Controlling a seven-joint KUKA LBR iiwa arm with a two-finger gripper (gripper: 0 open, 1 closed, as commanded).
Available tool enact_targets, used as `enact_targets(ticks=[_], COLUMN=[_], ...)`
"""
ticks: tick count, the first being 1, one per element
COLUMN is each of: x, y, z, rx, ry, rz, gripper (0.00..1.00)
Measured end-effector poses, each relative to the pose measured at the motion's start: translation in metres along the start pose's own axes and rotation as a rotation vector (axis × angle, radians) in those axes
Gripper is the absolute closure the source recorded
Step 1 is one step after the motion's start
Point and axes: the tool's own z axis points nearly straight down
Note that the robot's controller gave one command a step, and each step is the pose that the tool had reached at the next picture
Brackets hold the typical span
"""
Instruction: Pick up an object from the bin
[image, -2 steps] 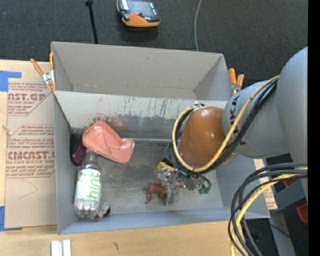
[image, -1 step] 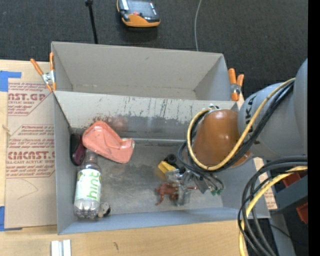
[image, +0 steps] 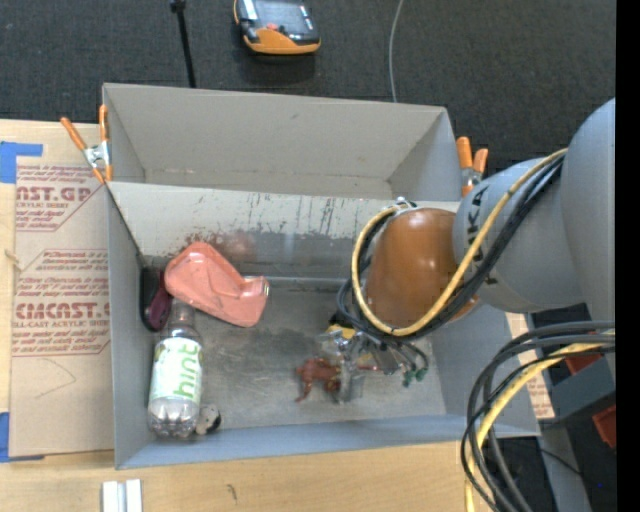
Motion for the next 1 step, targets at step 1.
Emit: enact_targets(ticks=[1], x=[0.0098], y=[0.018], z=[-0.1408], rx=[-0.003], ry=[-0.002], rz=[0.02], gripper=[1.0])
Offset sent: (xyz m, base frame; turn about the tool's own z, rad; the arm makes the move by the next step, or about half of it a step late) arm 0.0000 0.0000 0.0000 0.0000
